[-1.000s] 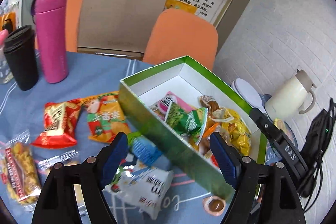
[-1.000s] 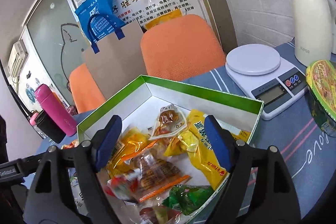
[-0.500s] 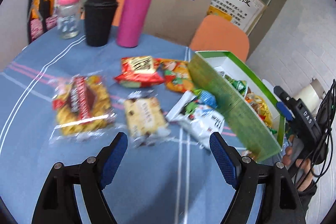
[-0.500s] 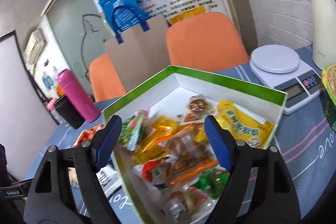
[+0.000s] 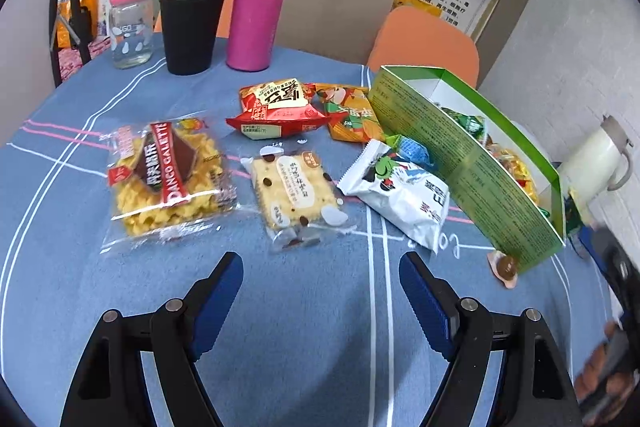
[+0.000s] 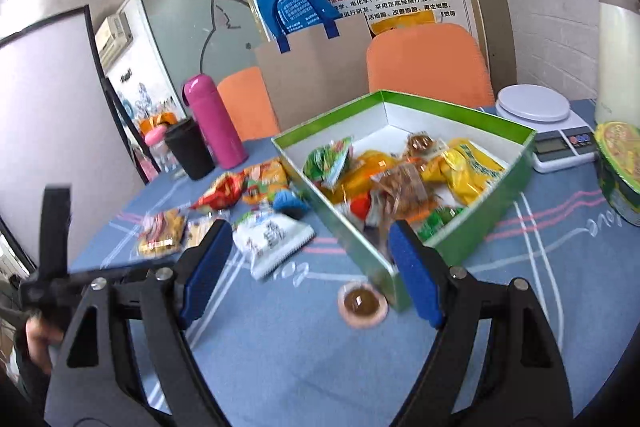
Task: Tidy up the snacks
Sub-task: 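Withdraw both open tools from the box toward the table snacks, then grasp the chocolate-chip cookie pack with the left tool while the right grasps the brown jelly cup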
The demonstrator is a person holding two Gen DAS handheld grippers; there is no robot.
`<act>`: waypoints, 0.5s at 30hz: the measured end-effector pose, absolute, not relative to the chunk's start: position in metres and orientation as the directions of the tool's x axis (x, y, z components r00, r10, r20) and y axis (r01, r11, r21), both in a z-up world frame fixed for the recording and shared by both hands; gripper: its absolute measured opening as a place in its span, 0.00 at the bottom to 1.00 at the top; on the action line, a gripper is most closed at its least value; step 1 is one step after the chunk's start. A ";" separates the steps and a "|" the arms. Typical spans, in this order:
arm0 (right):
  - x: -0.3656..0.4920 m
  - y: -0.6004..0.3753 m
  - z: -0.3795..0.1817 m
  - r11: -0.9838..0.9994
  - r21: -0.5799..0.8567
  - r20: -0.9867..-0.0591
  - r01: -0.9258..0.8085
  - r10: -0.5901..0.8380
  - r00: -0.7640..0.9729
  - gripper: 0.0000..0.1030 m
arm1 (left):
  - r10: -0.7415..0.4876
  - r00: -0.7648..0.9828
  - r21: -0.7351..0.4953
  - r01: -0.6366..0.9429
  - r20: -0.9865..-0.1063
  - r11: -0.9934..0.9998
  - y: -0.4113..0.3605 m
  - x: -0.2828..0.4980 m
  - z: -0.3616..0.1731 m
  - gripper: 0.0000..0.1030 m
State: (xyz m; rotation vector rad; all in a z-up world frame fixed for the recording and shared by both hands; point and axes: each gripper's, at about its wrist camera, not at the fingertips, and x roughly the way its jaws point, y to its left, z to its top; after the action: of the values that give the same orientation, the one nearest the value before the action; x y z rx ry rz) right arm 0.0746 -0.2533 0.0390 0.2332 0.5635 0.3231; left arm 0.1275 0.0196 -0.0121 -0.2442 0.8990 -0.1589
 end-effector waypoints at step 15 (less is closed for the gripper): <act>0.060 -0.247 -0.006 0.960 0.218 -0.680 -0.173 0.277 0.679 0.56 | -0.117 0.597 -0.127 0.025 -0.794 0.992 -0.003 0.175 -0.035 0.59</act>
State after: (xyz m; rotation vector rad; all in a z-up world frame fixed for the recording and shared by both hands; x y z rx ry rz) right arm 0.0599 -0.2472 -0.0057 0.1404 0.7850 0.2536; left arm 0.1751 -0.0029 -0.0353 -0.1061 0.9281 -0.0825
